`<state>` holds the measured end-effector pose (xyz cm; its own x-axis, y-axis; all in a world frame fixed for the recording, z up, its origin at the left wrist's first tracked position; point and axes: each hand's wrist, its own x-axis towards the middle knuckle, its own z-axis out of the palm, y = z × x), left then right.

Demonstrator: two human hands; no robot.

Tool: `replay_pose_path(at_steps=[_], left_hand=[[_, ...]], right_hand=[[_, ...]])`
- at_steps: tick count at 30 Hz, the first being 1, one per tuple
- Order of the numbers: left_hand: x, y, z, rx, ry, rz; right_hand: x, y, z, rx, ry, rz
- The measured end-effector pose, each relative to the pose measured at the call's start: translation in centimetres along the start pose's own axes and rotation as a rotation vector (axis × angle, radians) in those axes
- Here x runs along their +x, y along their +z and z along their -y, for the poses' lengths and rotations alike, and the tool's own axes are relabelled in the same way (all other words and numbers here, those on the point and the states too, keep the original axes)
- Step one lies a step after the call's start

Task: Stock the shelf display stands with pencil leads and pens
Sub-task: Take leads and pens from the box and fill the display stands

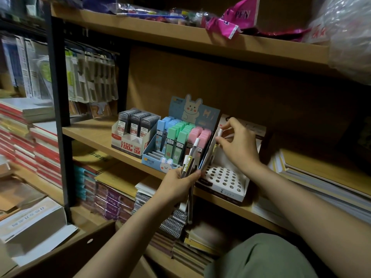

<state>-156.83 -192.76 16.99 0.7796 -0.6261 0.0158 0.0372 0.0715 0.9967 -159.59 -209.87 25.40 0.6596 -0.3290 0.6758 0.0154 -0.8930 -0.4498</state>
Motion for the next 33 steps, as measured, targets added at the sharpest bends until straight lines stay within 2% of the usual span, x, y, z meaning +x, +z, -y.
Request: replay_pose_path(at_steps=[6,10,11,15,18,21,23,26,28,33], left_hand=[[-0.1,-0.1,-0.1,-0.008,0.015,0.004],[-0.1,-0.7,-0.4,-0.057,0.029,0.076],[-0.1,-0.8,-0.4,-0.055,0.035,0.092],[0.0,-0.7,-0.2,-0.079,0.062,0.123],[0.0,-0.7,-0.1,-0.091,0.077,0.16],[-0.3,-0.8,-0.1,-0.133,0.067,0.185],[-0.4,-0.9,-0.2,-0.163,0.041,0.152],[-0.4,-1.3,-0.5,-0.147,0.046,0.047],[-0.4,-1.3,-0.7,-0.135,0.071,0.05],[-0.6,-0.8,-0.9,-0.136,0.017,0.094]], right_hand=[[-1.1,0.4,0.1,-0.001,0.047,0.033],[-1.8,-0.8,0.8,0.056,0.042,-0.045],[-2.1,-1.2,1.1,0.131,0.038,-0.001],[-3.8,-1.2,2.1,0.326,0.131,0.383],[-4.2,-0.7,2.3,0.443,0.213,0.422],[-3.9,-0.8,2.2,0.475,0.207,0.432],[-3.1,-1.5,1.9,0.457,0.177,0.365],[-0.9,-3.3,1.5,0.454,0.073,0.095],[0.1,-4.1,1.2,0.407,-0.018,-0.042],[0.0,-2.9,0.4,0.346,-0.008,-0.078]])
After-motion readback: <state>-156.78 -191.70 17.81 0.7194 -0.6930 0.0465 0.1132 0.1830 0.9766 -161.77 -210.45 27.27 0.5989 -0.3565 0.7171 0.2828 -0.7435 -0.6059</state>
